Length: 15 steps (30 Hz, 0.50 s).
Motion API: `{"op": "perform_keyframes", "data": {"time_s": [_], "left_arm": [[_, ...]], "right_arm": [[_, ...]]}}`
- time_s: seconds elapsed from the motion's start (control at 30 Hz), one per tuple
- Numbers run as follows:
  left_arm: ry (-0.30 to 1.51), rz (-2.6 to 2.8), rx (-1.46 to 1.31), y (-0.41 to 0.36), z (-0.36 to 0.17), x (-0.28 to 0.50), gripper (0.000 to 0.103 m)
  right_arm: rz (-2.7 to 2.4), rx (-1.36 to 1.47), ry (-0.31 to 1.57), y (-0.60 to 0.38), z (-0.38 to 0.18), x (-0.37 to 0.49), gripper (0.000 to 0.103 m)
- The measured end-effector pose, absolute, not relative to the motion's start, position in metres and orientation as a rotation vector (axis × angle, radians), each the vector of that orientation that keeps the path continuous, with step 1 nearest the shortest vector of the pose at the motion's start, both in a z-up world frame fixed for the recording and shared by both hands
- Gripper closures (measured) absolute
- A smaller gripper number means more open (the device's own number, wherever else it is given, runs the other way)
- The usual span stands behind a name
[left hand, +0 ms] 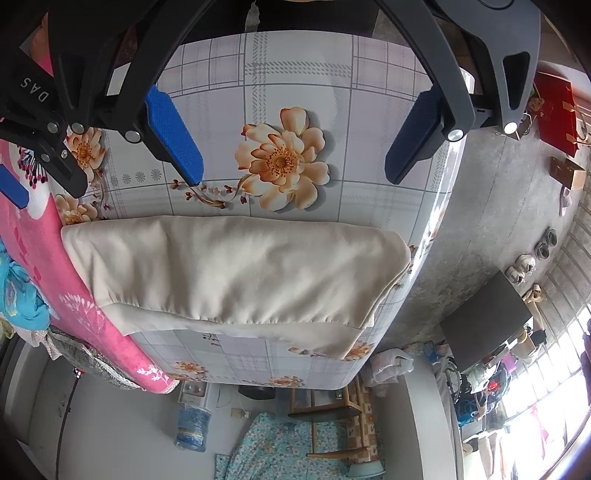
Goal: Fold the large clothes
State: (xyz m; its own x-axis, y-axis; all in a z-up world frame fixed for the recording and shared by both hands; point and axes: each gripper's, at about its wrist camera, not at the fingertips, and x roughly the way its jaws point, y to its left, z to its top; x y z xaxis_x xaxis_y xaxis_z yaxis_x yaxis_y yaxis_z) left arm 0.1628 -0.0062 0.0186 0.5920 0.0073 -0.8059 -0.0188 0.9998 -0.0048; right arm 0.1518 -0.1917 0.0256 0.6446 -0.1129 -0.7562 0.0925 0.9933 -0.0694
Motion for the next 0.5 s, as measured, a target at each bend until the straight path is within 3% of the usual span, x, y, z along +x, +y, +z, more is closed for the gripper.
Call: {"op": "perform_keyframes", "data": {"time_s": [0.5], "left_arm": [[0.944,0.008,-0.026,-0.003,0.0174,0.1671,0.008]], "right_arm": [[-0.123,-0.04,0.875,-0.1831,0.0223,0.1584,0.006]]}}
